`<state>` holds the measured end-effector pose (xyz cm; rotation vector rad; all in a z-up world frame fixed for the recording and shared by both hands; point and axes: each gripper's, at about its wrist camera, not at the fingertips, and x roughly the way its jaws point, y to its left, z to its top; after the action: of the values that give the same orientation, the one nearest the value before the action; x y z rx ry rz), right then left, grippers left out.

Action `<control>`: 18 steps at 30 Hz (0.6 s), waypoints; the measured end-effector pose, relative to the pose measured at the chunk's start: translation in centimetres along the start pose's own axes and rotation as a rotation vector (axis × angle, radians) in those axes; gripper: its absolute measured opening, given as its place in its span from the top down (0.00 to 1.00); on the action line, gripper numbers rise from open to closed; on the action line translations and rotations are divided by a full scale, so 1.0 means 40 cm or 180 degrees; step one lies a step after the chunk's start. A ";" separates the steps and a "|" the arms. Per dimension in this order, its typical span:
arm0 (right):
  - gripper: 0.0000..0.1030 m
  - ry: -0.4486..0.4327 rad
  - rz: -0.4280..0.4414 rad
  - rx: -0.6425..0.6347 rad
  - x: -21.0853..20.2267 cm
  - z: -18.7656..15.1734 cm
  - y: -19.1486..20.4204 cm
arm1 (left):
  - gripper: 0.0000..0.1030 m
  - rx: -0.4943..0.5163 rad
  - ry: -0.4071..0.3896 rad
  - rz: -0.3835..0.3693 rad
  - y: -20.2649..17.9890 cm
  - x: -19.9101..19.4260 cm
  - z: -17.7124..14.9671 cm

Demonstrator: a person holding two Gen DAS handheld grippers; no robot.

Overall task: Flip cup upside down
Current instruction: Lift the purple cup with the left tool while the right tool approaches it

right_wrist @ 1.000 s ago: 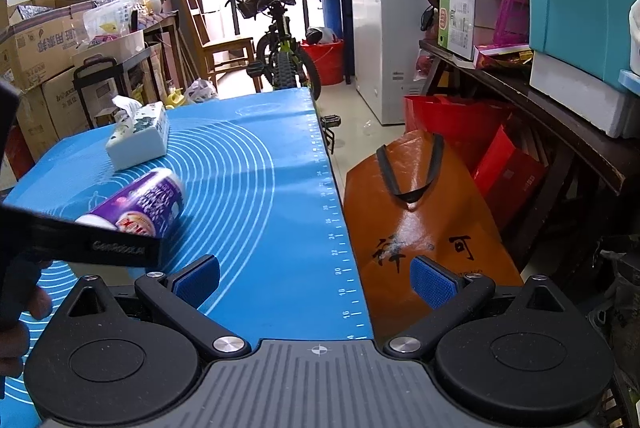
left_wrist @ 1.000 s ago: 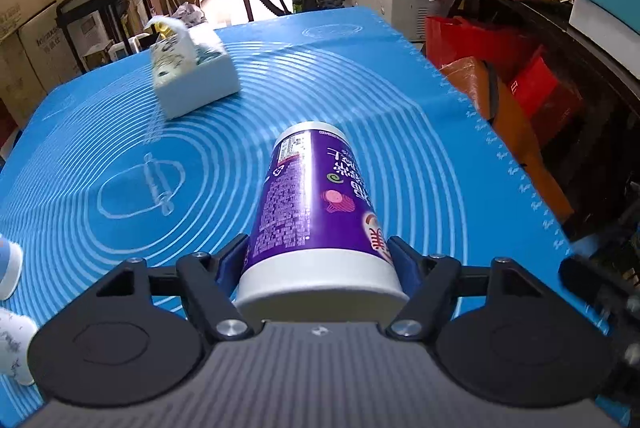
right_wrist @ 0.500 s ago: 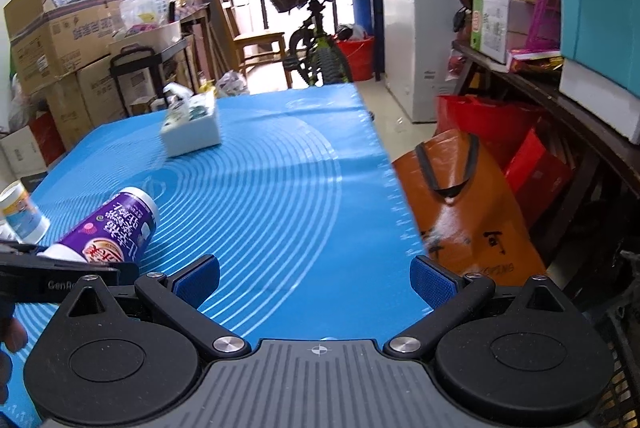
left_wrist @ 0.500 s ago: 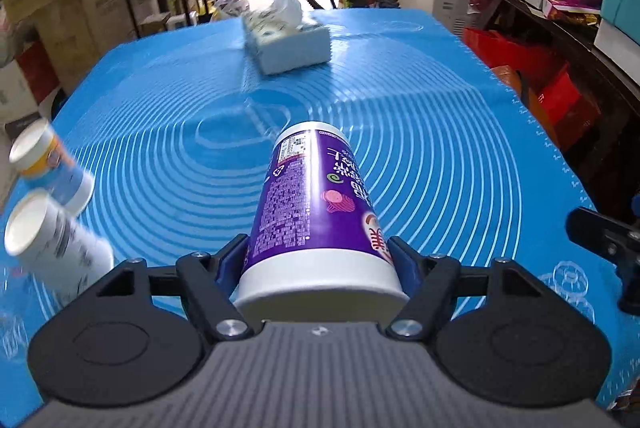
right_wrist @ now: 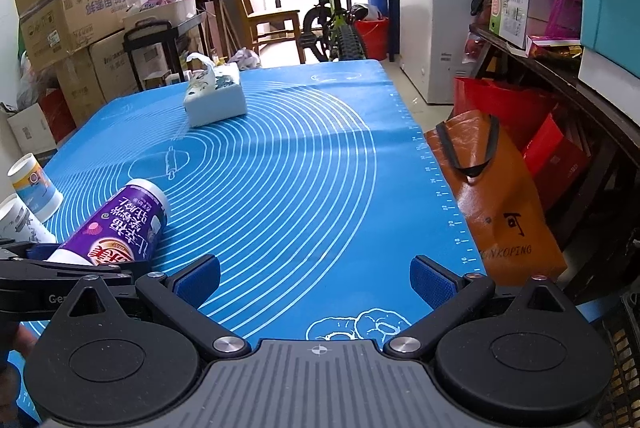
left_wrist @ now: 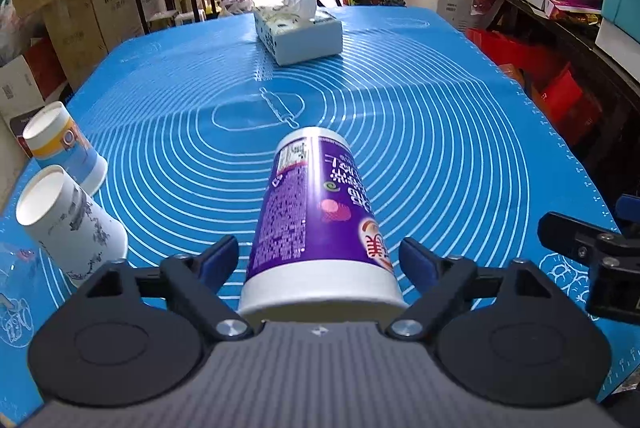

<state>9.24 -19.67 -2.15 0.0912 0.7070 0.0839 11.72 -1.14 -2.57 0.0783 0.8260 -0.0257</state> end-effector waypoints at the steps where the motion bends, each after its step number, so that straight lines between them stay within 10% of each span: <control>1: 0.03 0.0002 0.0001 0.0002 -0.002 0.001 0.000 | 0.15 -0.0003 -0.0003 -0.0001 0.001 -0.001 0.000; 18: 0.03 -0.0037 0.0115 -0.0009 -0.044 0.034 0.012 | 0.13 -0.0037 -0.0312 -0.0105 0.033 -0.115 0.035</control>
<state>8.77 -19.45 0.07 0.1017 0.6936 0.1188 9.69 0.04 1.83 0.0520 0.7294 -0.0554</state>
